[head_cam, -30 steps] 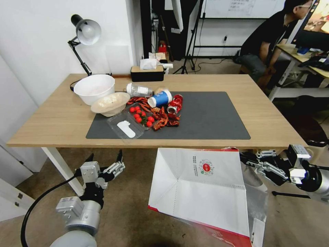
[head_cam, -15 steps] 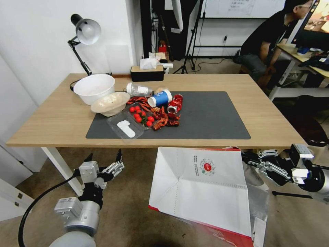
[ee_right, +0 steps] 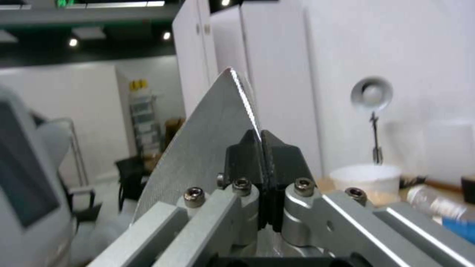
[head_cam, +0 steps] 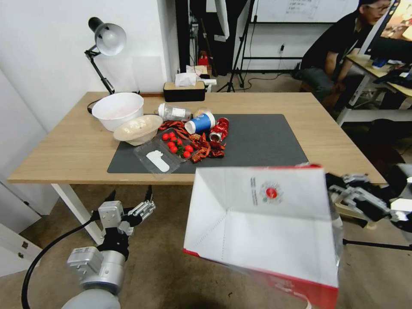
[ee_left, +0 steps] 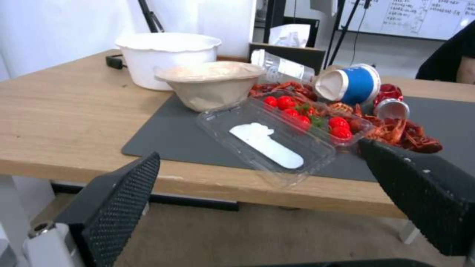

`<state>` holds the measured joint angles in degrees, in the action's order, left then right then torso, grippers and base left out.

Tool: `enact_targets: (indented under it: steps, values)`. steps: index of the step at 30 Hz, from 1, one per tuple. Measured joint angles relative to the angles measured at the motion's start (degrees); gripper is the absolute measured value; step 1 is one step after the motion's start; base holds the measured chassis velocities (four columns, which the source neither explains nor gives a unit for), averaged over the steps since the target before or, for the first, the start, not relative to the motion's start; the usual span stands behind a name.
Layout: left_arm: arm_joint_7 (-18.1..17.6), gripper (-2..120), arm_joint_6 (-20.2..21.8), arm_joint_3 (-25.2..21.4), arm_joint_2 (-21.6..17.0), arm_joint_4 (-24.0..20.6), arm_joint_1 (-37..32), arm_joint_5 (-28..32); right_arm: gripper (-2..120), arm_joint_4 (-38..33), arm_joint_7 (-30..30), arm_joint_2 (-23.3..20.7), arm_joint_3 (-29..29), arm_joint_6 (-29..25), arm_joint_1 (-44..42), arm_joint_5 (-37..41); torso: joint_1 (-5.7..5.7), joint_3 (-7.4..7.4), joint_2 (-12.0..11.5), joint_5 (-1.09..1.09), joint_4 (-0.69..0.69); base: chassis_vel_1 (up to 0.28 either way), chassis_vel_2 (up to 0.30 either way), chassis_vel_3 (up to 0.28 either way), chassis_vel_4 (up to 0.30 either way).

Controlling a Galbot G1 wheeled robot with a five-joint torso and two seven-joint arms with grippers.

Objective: Pick up the food delivery bag from the floor and place it on the table.

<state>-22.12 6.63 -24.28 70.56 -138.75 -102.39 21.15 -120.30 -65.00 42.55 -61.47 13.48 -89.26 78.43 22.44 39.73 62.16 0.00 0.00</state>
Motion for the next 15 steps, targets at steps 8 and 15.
enact_targets:
  steps: [8, 15]
  values:
    - [-0.2, 100, -0.6, 0.0, -0.3, -0.1, -0.2, 0.0, 0, -4.0, 19.0, -2.2, -1.1, -4.8, 2.6, 10.9, -0.02, -0.03, -0.1, 0.0, 0.0, 0.0, 0.0, 0.0, 0.0]
    - [-0.3, 100, -0.7, -0.1, -0.3, -0.2, 0.0, 0.0, 0, -4.6, 27.4, -3.5, 0.5, -7.5, 5.8, 14.6, -0.03, -0.04, -0.1, 0.01, 0.01, 0.0, 0.0, 0.0, 0.0]
